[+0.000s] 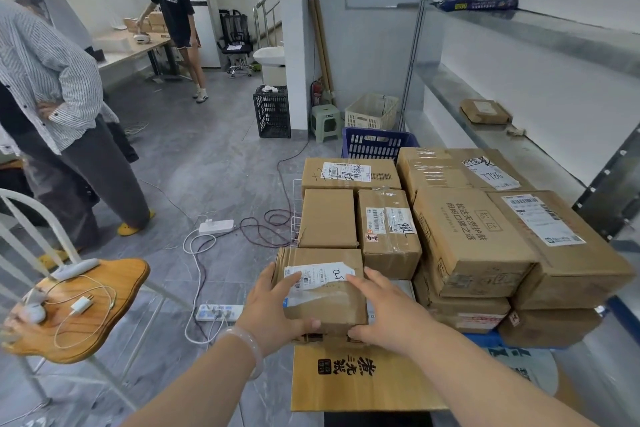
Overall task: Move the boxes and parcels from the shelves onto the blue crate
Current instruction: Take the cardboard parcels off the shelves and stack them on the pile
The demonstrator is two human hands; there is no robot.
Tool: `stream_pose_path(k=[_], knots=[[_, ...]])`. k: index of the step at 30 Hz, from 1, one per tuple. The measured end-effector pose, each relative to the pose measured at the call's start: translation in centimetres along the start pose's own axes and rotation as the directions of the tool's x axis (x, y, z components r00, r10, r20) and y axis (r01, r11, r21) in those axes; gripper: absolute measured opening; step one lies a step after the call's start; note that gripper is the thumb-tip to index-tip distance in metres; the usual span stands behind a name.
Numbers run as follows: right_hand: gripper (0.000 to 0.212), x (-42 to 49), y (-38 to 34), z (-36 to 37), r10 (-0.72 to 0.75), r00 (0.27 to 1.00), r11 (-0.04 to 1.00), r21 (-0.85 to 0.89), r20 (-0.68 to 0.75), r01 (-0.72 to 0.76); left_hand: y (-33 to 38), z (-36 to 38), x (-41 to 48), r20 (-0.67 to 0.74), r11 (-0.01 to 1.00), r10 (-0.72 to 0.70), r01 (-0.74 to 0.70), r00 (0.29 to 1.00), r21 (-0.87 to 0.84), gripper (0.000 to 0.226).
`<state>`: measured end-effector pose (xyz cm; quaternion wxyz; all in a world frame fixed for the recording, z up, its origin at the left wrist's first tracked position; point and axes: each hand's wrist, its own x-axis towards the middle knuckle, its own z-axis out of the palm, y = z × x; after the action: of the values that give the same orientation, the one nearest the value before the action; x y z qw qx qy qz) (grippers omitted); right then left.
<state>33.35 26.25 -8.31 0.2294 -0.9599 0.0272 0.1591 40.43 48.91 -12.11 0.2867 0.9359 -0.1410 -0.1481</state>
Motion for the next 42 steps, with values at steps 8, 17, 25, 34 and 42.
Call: stream_pose_path(k=[8, 17, 25, 34, 42], knots=[[0.100, 0.1, 0.3, -0.2, -0.004, 1.000, 1.000, 0.006, -0.012, 0.004, 0.8, -0.6, -0.3, 0.004, 0.999, 0.005, -0.005, 1.000, 0.032, 0.101], [0.081, 0.8, 0.8, -1.3, -0.047, 0.989, 0.999, 0.004, -0.138, 0.048, 3.0, -0.8, 1.2, -0.026, 0.934, 0.128, -0.111, 0.991, 0.338, 0.082], [0.067, 2.1, 2.3, -2.9, 0.001, 0.970, 0.987, -0.155, -0.244, -0.040, 5.8, -0.8, 3.2, 0.082, 0.872, 0.156, -0.177, 0.984, 0.457, 0.080], [0.066, 4.3, 3.6, -3.8, 0.038, 0.982, 0.957, -0.277, -0.187, -0.089, 8.3, -0.5, 6.2, 0.144, 0.835, 0.221, -0.264, 0.965, 0.483, 0.088], [0.064, 5.3, 4.2, -3.7, 0.015, 0.983, 0.957, -0.284, -0.183, -0.067, 8.0, 0.3, 7.8, 0.196, 0.813, 0.234, -0.302, 0.952, 0.498, 0.098]])
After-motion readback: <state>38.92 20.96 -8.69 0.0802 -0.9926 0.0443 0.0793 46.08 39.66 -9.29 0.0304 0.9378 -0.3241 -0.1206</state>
